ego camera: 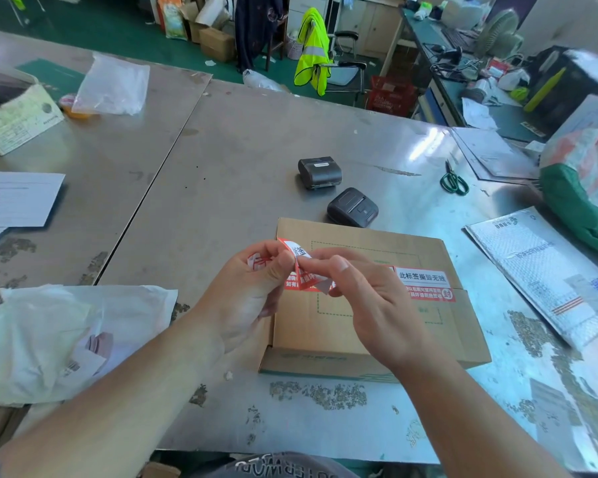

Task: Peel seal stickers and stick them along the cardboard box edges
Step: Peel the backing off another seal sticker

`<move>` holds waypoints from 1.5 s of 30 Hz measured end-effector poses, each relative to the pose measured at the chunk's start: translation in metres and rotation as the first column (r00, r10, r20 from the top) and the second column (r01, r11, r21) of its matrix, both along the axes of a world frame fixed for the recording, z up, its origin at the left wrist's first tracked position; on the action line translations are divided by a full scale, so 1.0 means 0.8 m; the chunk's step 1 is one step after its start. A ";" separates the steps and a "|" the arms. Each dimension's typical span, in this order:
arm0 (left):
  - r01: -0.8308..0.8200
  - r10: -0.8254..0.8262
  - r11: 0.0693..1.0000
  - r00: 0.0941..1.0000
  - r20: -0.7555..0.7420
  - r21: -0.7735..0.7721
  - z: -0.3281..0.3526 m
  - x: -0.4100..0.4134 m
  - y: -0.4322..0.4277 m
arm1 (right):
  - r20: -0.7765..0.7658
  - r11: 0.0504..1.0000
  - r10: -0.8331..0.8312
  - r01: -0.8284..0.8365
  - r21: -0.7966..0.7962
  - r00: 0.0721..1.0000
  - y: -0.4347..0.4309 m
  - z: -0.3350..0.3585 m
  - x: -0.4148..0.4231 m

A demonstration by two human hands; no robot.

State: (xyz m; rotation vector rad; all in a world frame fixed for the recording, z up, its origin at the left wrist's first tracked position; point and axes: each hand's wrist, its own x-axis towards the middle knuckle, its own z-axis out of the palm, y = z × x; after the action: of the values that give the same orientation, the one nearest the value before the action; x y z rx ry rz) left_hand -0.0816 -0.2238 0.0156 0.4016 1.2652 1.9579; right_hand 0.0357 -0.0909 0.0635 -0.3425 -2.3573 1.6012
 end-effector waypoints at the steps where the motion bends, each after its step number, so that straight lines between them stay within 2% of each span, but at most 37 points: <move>1: -0.002 0.002 1.000 1.000 0.000 -0.004 0.000 -0.001 0.000 | 0.004 1.000 0.002 -0.002 0.004 1.000 0.000 -0.001 -0.001; 9: 0.028 -0.028 1.000 1.000 -0.002 -0.001 0.004 -0.001 -0.007 | 0.018 0.998 -0.005 0.006 -0.056 1.000 0.008 -0.003 -0.008; 29: 0.026 -0.027 0.997 1.000 -0.011 -0.071 0.004 -0.009 0.004 | 0.025 0.986 -0.049 0.044 0.162 0.998 0.022 -0.008 -0.011; 37: 0.036 -0.038 0.997 0.999 -0.034 -0.062 0.012 -0.008 0.007 | 0.072 0.994 -0.051 0.044 0.098 0.996 0.020 -0.005 -0.012; 41: 0.059 -0.064 0.997 0.993 -0.095 -0.050 0.016 -0.006 0.007 | 0.067 0.996 -0.026 0.020 0.089 0.997 0.018 -0.005 -0.015; 45: 0.038 -0.043 0.997 0.996 -0.084 -0.064 0.013 -0.007 0.006 | 0.071 0.995 -0.026 0.019 0.098 0.997 0.020 -0.007 -0.016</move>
State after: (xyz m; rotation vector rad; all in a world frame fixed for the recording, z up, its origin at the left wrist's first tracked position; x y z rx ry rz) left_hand -0.0870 -0.2192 0.0259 0.4798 1.3585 1.8798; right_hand 0.0229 -0.0747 0.0581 -0.4114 -2.4663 1.4809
